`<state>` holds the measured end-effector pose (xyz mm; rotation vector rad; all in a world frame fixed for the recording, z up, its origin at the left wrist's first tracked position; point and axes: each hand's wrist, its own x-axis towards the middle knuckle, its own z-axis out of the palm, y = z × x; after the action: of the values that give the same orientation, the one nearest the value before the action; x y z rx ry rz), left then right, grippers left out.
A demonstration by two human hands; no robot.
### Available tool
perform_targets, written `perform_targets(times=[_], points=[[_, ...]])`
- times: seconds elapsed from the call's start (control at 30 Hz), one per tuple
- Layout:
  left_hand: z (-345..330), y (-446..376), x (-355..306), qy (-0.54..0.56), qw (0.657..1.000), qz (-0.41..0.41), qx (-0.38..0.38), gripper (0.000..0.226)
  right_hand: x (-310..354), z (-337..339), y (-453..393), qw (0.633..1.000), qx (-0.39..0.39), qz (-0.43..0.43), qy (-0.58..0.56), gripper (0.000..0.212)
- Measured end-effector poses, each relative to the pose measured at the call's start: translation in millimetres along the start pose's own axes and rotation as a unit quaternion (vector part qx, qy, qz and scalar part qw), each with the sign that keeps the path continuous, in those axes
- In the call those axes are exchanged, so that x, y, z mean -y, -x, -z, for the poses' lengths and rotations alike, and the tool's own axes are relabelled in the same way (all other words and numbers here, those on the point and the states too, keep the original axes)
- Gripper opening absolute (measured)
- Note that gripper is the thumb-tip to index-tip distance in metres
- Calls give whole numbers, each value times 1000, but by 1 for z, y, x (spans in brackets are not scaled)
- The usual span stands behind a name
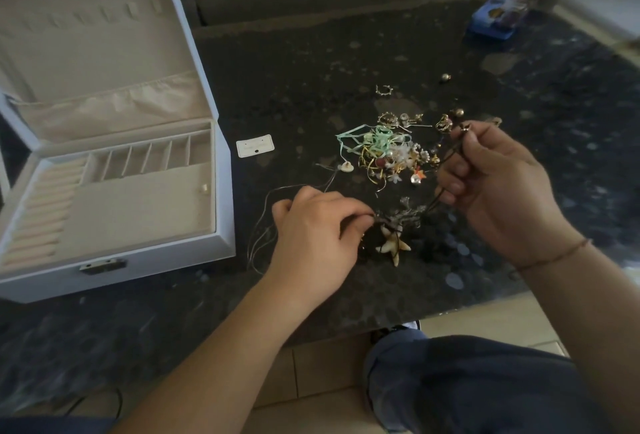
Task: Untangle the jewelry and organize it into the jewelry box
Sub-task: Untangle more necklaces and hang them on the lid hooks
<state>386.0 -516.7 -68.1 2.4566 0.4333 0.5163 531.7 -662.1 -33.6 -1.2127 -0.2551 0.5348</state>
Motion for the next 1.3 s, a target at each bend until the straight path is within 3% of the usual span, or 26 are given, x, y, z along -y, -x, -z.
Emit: perform_targets(times=[0.13, 0.17, 0.23, 0.33, 0.4, 0.5, 0.57, 0.73, 1.03, 1.3], points=[[17, 1, -2, 122, 992, 26, 15, 11, -6, -6, -2, 996, -63, -11, 59, 16], [21, 1, -3, 142, 989, 31, 20, 12, -7, -8, -2, 991, -88, -21, 101, 11], [26, 1, -2, 166, 985, 39, 19, 13, -11, -7, 1, 956, -143, -1, 257, 23], [31, 1, 0, 202, 978, 52, 16, 19, -15, -17, 19, 858, -126, 207, 453, 26], [34, 0, 1, 232, 970, 70, 14, 20, -17, -27, 30, 836, -41, 290, 465, 16], [38, 0, 0, 267, 959, 89, 21, 21, -20, -38, 37, 837, 84, 277, 464, 17], [41, 0, 0, 281, 955, 92, 27, 22, -22, -40, 37, 836, 118, 258, 469, 17], [43, 0, 2, 260, 961, 73, 49, 19, -23, -39, 33, 855, 108, 226, 454, 6], [51, -2, -1, 202, 976, 33, 70, 17, -16, -36, 31, 880, 151, 134, 429, 11], [55, -5, 0, 179, 983, 43, 29, 20, -18, -32, 31, 877, 145, 197, 413, 17]])
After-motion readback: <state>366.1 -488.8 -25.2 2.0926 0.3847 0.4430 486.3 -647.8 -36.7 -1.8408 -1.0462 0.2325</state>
